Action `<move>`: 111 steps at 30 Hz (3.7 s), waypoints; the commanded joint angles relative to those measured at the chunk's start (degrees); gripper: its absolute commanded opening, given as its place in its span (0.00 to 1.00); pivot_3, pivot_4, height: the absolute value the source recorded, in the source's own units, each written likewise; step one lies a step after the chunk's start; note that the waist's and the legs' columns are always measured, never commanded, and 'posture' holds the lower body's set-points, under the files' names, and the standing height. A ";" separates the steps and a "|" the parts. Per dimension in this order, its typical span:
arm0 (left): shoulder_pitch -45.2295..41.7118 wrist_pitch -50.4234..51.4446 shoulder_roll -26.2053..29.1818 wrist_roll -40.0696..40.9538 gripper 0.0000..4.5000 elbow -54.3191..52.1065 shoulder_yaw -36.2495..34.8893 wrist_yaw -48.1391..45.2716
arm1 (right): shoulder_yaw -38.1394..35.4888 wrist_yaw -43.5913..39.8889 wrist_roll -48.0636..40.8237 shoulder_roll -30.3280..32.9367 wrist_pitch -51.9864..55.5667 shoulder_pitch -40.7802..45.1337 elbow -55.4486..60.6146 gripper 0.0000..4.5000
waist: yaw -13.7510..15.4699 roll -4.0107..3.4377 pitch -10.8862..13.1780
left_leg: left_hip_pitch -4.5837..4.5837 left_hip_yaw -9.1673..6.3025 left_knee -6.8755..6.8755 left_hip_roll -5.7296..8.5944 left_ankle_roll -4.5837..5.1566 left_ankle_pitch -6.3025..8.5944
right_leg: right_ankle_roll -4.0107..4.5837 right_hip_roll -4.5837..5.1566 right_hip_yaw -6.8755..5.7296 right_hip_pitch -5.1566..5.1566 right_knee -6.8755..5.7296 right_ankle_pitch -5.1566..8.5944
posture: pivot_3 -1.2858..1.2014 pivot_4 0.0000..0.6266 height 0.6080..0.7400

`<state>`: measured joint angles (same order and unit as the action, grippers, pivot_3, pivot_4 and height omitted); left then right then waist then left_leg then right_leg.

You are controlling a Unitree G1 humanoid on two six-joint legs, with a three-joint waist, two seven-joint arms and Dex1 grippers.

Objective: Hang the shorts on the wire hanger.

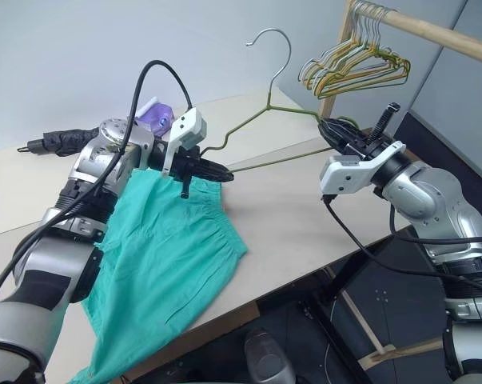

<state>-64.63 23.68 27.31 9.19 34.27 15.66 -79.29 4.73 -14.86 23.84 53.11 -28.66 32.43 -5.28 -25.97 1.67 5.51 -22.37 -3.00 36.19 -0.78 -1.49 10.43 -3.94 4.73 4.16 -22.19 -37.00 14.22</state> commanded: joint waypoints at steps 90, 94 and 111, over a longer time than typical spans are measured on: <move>30.42 2.38 16.42 18.64 0.99 -37.08 -18.30 3.79 | -0.26 -45.79 -52.54 -1.86 97.36 -7.04 -0.08 0.00 | 14.71 -0.17 -0.05 | -0.49 0.00 0.41 0.39 0.06 0.04 | -0.35 0.44 -0.12 -0.18 0.06 0.01 | 0.47 0.12 1.00; 30.84 2.85 17.45 19.25 0.99 -38.04 -18.95 4.29 | -1.11 -45.41 -52.67 -1.72 96.80 -6.29 -2.64 0.00 | 15.95 -0.19 0.00 | -0.50 0.02 0.41 0.39 0.10 0.07 | -0.35 0.43 -0.12 -0.18 0.11 0.01 | 0.48 0.13 1.00; 34.20 1.81 19.46 20.09 0.99 -39.96 -20.21 5.63 | -10.06 -44.10 -56.85 2.35 99.16 -13.59 1.82 0.00 | 20.34 -0.20 0.05 | -0.52 0.09 0.42 0.38 0.13 0.09 | -0.35 0.42 -0.12 -0.17 0.22 0.02 | 0.50 0.10 1.00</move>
<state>-30.41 26.32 45.85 28.50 -4.16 -2.59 -73.73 -1.85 -58.91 -31.32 53.71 69.63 18.95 -5.55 -5.63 1.46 5.56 -22.88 -2.90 36.60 -0.40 -1.35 10.53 -4.29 5.15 4.04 -22.36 -36.79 14.24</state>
